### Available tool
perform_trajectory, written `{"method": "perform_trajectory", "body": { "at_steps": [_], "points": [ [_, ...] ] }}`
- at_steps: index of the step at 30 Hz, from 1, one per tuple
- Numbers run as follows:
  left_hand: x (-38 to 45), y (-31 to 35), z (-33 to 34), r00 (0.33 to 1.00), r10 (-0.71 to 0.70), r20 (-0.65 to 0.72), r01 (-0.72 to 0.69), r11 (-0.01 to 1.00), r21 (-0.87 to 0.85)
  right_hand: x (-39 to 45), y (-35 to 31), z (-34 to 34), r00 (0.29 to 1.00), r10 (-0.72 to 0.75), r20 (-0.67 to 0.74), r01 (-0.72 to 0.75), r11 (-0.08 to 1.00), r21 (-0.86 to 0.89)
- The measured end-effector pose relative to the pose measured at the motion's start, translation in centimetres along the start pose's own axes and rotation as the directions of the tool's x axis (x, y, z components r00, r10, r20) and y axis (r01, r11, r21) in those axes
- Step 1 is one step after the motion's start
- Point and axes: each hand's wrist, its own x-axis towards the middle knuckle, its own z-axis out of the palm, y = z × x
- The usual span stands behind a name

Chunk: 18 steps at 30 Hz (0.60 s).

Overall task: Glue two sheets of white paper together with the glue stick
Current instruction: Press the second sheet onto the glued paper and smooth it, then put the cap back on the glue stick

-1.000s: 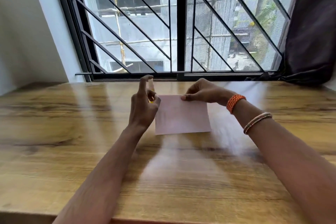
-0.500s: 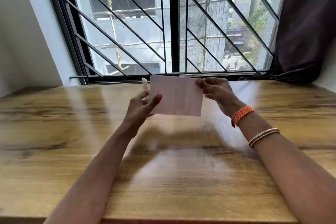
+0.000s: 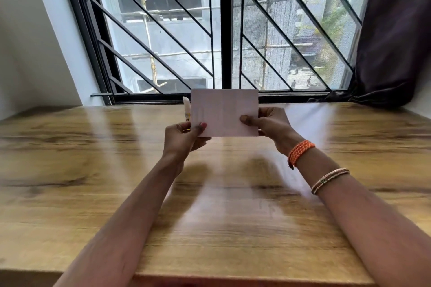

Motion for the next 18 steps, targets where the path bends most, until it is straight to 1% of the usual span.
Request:
{"method": "perform_trajectory", "body": {
  "at_steps": [2, 4, 5, 6, 7, 8, 9, 10, 12, 13, 15, 16, 18],
  "points": [
    [0.2, 0.0, 0.1, 1.0, -0.012, -0.002, 0.012, 1.0, 0.015, 0.1, -0.5, -0.7, 0.998, 0.056, 0.033, -0.054, 0.996, -0.07],
    [0.5, -0.1, 0.4, 1.0, -0.01, -0.022, 0.012, 0.997, 0.074, 0.0, -1.1, -1.2, 0.975, 0.183, 0.124, -0.159, 0.97, -0.184],
    [0.6, -0.1, 0.6, 1.0, -0.01, -0.026, 0.013, 0.995, 0.099, -0.1, -1.4, -1.3, 0.958, 0.245, 0.15, -0.207, 0.951, -0.227],
    [0.6, -0.2, 1.0, 1.0, -0.01, -0.017, 0.012, 0.991, 0.134, 0.0, -1.6, -1.4, 0.948, 0.284, 0.144, -0.244, 0.939, -0.242],
    [0.6, -0.4, 1.4, 1.0, -0.009, 0.0, 0.009, 0.983, 0.184, 0.0, -1.7, -1.4, 0.948, 0.3, 0.104, -0.269, 0.933, -0.24],
    [0.4, -0.6, 2.1, 1.0, -0.007, 0.017, 0.003, 0.971, 0.239, 0.0, -1.8, -1.6, 0.957, 0.289, 0.034, -0.272, 0.931, -0.242],
    [0.1, -0.8, 3.0, 1.0, -0.003, 0.03, -0.006, 0.955, 0.297, 0.1, -1.7, -2.0, 0.968, 0.246, -0.049, -0.25, 0.926, -0.284],
    [-0.1, -1.0, 4.0, 0.999, 0.009, 0.037, -0.022, 0.928, 0.371, 0.0, -1.6, -2.5, 0.976, 0.18, -0.127, -0.215, 0.898, -0.384],
    [-0.5, -1.2, 5.9, 0.997, 0.06, 0.055, -0.08, 0.846, 0.527, -0.3, -1.5, -3.9, 0.97, 0.056, -0.236, -0.195, 0.758, -0.622],
    [-0.8, -1.1, 6.9, 0.993, 0.077, 0.087, -0.113, 0.815, 0.568, -0.7, -1.5, -4.6, 0.962, 0.045, -0.27, -0.227, 0.681, -0.697],
    [-1.4, -0.8, 9.0, 0.982, 0.049, 0.18, -0.147, 0.799, 0.584, -1.5, -1.7, -5.6, 0.945, 0.079, -0.317, -0.311, 0.518, -0.797],
    [-1.7, -0.7, 10.1, 0.973, 0.028, 0.227, -0.16, 0.792, 0.589, -1.8, -1.8, -5.9, 0.93, 0.092, -0.357, -0.362, 0.418, -0.833],
    [-2.3, -0.7, 11.9, 0.956, 0.013, 0.294, -0.2, 0.763, 0.615, -2.2, -1.8, -6.3, 0.896, 0.075, -0.438, -0.442, 0.249, -0.862]
  ]
}}
